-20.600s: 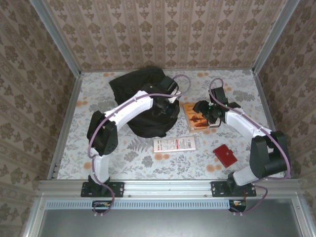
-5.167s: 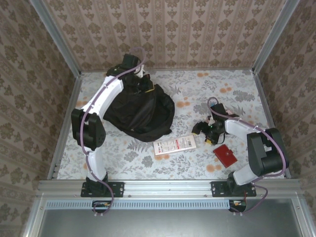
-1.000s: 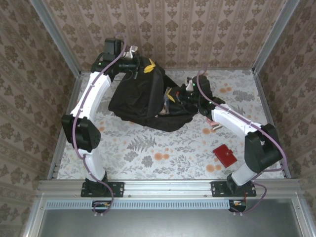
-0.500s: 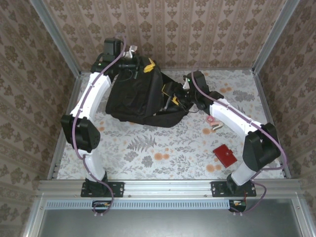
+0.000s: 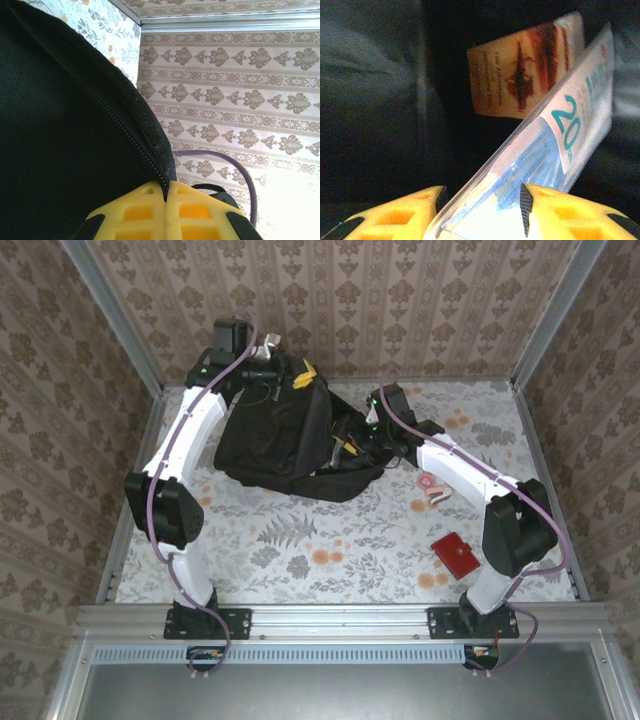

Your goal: Pack books, pencil case, and school supplies into a backpack

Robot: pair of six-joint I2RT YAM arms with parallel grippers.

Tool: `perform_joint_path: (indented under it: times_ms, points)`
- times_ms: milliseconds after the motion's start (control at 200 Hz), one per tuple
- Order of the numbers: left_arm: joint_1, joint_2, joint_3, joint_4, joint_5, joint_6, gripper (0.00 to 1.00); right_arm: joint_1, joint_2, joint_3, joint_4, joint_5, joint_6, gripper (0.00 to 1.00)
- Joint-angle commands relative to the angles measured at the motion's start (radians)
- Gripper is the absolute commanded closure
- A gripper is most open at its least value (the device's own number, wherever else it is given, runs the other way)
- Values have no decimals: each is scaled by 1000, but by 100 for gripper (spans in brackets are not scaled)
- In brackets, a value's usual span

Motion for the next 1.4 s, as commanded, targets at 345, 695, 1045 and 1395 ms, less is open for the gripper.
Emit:
perform_joint_path:
  times_ms: [345,695,1045,1395]
  points:
    - [2,-85,45,56,56,24,100,-12,-129,-153,-109,62,-63,74]
    - [5,-91,51,11,71,59,100,-48,-201,80,-406,-27,-320,100]
    - [-18,-80,70,30,72,35,100,-84,-55,166,-301,-300,-320,100]
    - [-57,-47,80,32,71,29,100,44,318,439,-108,-280,-151,78]
